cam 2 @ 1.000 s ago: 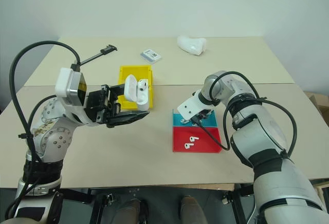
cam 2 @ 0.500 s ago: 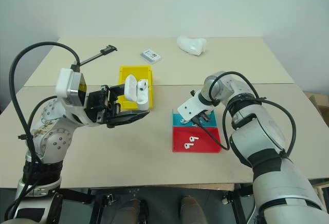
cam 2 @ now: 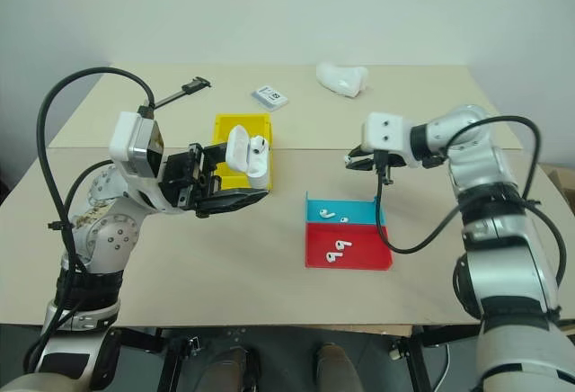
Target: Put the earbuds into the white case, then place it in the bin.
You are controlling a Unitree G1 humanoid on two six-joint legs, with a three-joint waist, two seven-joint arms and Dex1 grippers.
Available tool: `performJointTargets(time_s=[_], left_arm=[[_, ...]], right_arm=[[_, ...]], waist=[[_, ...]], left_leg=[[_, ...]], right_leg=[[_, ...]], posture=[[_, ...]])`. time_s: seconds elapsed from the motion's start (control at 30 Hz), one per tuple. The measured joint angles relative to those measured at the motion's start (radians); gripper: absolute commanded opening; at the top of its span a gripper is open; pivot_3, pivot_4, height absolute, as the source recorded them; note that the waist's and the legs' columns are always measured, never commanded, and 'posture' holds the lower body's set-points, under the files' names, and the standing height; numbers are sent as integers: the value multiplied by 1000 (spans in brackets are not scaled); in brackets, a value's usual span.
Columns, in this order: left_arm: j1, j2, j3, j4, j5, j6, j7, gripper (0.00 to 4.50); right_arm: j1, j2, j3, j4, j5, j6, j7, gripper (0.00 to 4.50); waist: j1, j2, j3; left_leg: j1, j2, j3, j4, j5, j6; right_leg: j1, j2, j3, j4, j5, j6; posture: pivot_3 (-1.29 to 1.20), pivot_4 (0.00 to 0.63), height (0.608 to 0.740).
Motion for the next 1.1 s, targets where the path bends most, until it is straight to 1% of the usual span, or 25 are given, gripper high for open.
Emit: performJointTargets(time_s=[0.03,0.07,0.1,0.13,0.17,0.23,0.3,0.33,0.4,0.53,0.6,0.8,0.97,1.03,1.1], left_arm=[[-13,-13,-7,15,3,-3,-8,2724],[-15,-15,-8,25,5,-11,-11,2724],[-22,-23,-11,37,9,-17,-16,2724],[-29,-31,-15,48,11,-18,-22,2724],[-41,-39,-21,65,12,-20,-30,2724],[-56,-50,-25,86,13,-21,-38,2724],[-69,-65,-30,104,19,-26,-50,2724],[-75,-72,-34,114,26,-27,-57,2724],[-87,-83,-47,129,31,-31,-67,2724],[-95,-102,-55,141,34,-34,-73,2724],[-98,-104,-58,142,34,-34,-75,2724],[-100,-104,-62,150,34,-33,-84,2724],[-100,-101,-62,150,36,-33,-84,2724],[-100,-101,-63,149,41,-33,-84,2724],[-99,-100,-63,148,43,-33,-82,2724]], right_arm=[[95,-15,-73,-188,130,228,-17,622],[134,-17,-111,-289,212,356,-33,622],[176,-21,-173,-423,325,533,-74,622],[204,-23,-232,-530,428,665,-118,622],[229,-22,-314,-661,572,817,-182,622],[242,-4,-420,-814,772,984,-296,622],[268,41,-501,-932,971,1099,-448,622],[288,66,-517,-981,1067,1136,-534,622],[322,95,-517,-1048,1197,1171,-658,622],[351,98,-504,-1126,1345,1173,-841,622],[353,98,-478,-1141,1388,1168,-897,622],[350,82,-397,-1153,1422,1140,-947,622],[353,38,-379,-1156,1427,1116,-939,622],[355,20,-370,-1160,1423,1103,-934,1356],[359,-4,-363,-1166,1411,1099,-913,1965]], waist=[[4,0,0],[3,1,0],[4,2,1],[5,2,1],[7,1,1],[6,1,0],[5,0,0],[4,0,0],[5,0,0],[4,0,0],[4,0,0],[4,0,0],[5,0,0],[5,0,0],[5,0,0]], left_leg=[[-1,0,-1,0,0,0],[0,1,-2,0,0,0],[0,0,-2,1,0,0],[1,0,-2,1,0,0],[1,0,-3,1,0,0],[3,0,-4,1,0,0],[4,0,-4,0,0,0],[3,-1,-4,0,0,0],[0,-1,-5,0,0,0],[-3,-1,-5,1,-1,1],[-3,-1,-5,1,-1,1],[-3,-1,-6,1,-1,2],[-3,-1,-6,1,-1,2],[-3,-1,-6,1,-1,2],[-3,-1,-6,1,-1,2]], right_leg=[[0,0,0,1,0,0],[-1,0,2,2,0,0],[-2,0,3,4,0,0],[-2,0,3,4,0,0],[-1,0,2,4,0,0],[1,0,2,4,0,0],[3,1,2,3,0,0],[2,1,2,3,0,0],[0,1,2,2,0,1],[-1,0,2,-2,0,2],[0,0,2,-2,0,3],[0,0,1,-2,0,3],[0,0,1,-3,0,3],[0,0,1,-3,0,3],[0,0,1,-2,0,3]], posture=[[0,150,740],[0,150,740],[0,150,740],[0,150,740],[0,150,740],[0,150,740],[0,150,740],[0,150,740],[0,150,740],[0,150,740],[0,150,740],[0,150,740],[0,150,740],[0,150,740],[0,150,740]])
